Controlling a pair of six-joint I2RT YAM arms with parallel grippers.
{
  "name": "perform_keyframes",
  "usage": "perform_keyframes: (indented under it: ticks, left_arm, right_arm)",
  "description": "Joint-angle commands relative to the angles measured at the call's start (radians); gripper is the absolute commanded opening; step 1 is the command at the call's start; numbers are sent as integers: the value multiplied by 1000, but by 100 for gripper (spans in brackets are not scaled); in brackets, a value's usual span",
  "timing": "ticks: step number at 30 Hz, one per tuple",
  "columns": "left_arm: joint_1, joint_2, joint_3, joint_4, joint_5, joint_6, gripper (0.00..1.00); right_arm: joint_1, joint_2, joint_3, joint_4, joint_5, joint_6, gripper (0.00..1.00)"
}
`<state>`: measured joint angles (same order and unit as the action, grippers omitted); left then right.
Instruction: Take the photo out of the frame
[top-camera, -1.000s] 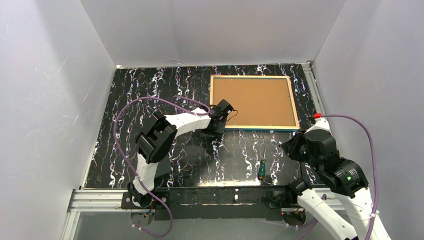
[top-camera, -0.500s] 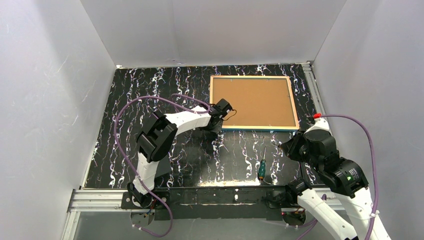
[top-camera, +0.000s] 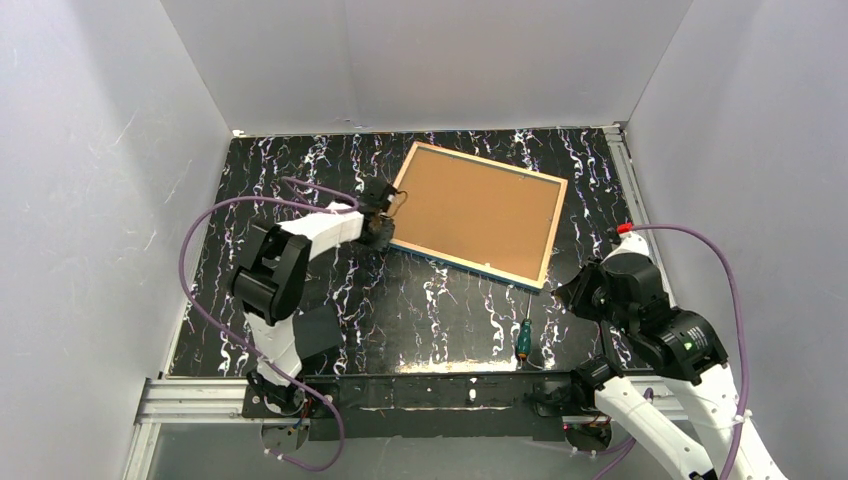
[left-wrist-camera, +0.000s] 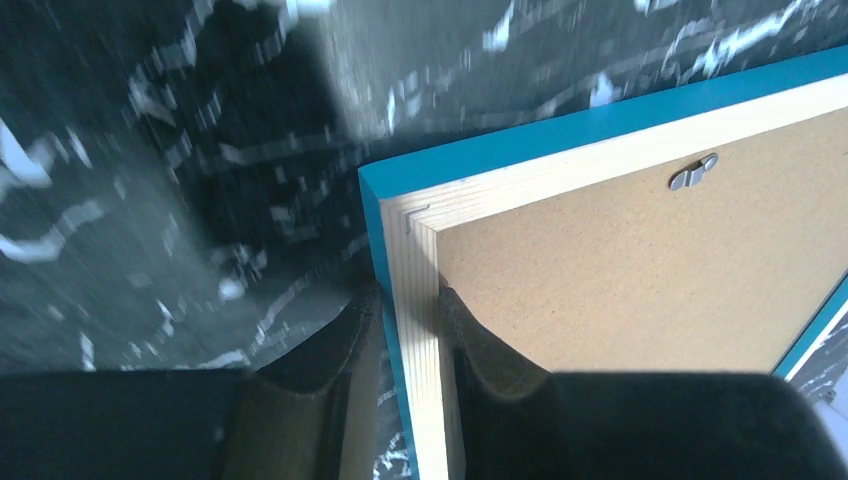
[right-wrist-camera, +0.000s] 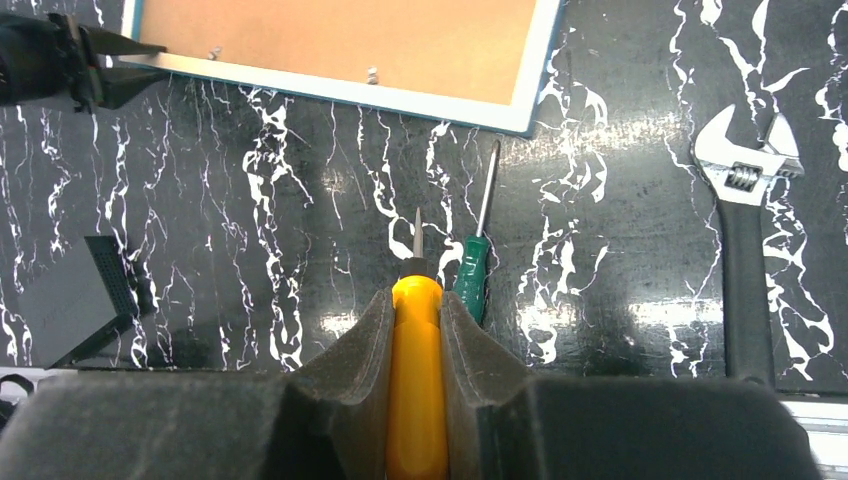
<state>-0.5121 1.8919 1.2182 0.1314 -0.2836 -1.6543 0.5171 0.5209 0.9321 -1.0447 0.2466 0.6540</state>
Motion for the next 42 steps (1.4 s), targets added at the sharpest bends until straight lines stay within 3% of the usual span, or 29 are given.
perform_keyframes:
  ticks: [1,6,11,17,19,24,27,31,35,42]
  left_arm:
    - [114,40,-90,-169,-28,281,0]
    - [187,50,-62,-142,57,533,0]
    - [224,78,56,-310,74,826,0]
    - [263,64,66,-286,158,965,0]
    - [270,68,113,-313,196,973,2]
    - [271,37,131,-335,273,917,50]
    - [271,4,111,-344,323,878,65]
    - [266,-66,44,-336,409,818,74]
    - [225,-148,-79,-260,485,769,75]
    - [101,-228,-257,-106,503,661,66]
  right_arm:
    - [0,35,-13,69,-22,-8,1]
    - [0,60,-35,98,-40,-8,1]
    - [0,69,-48,112,-43,-9,1]
    - [0,88,-59,130,-56,-17,1]
    - [1,92,-58,134,-63,-18,1]
    - [0,83,-62,130,-62,-18,1]
    - [1,74,-65,123,-60,-19,1]
    - [2,68,-75,125,-66,-17,1]
    - [0,77,-85,151,-84,-14,1]
    - [2,99,-111,190,-122,-6,1]
